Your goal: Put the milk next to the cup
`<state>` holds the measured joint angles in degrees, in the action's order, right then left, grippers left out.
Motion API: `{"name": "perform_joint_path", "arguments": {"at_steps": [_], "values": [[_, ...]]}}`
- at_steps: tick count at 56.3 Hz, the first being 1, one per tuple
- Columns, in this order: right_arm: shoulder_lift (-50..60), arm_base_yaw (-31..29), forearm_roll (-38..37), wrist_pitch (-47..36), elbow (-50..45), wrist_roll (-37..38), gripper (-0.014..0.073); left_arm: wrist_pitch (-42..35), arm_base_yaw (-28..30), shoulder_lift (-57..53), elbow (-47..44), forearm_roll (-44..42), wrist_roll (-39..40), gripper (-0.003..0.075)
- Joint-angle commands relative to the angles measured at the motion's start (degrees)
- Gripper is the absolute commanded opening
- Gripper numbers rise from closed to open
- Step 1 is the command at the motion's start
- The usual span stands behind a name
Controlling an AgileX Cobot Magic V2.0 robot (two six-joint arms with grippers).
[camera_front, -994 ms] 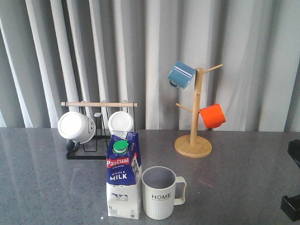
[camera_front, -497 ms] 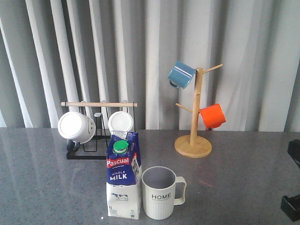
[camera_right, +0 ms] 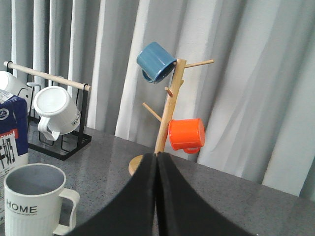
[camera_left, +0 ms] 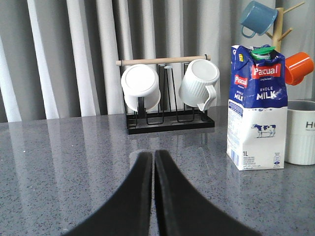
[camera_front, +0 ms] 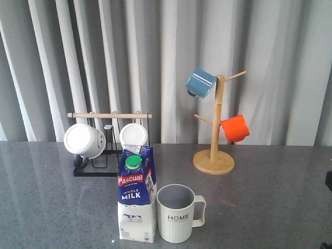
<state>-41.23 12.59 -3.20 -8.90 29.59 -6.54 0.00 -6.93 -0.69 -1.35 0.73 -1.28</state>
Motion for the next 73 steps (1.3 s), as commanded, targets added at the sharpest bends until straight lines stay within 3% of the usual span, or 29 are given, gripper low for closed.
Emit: {"name": "perform_joint_path", "arguments": {"at_steps": [1,9,18,50,73], "values": [[4.10,-1.04,0.93,-8.91,-4.36,-0.38,-0.0008,-3.84,-0.12,-0.71,1.17,0.67,0.69,-0.0006],[13.05,-6.82,4.44,-9.30,-13.57,6.11,-0.0008,-3.84,-0.12,-0.71,1.17,0.67,0.69,-0.0006],[22.52,-11.74,0.04,-4.50,-19.65,8.38,-0.0008,-3.84,-0.12,-0.71,1.17,0.62,0.69,-0.0006],[42.51,-11.74,-1.99,5.60,-31.78,10.06,-0.0008,-3.84,-0.12,-0.71,1.17,0.62,0.69,-0.0006],[42.65,-11.74,-2.01,5.09,-31.78,9.84,-0.0008,-3.84,-0.12,-0.71,1.17,0.62,0.69,-0.0006]]}}
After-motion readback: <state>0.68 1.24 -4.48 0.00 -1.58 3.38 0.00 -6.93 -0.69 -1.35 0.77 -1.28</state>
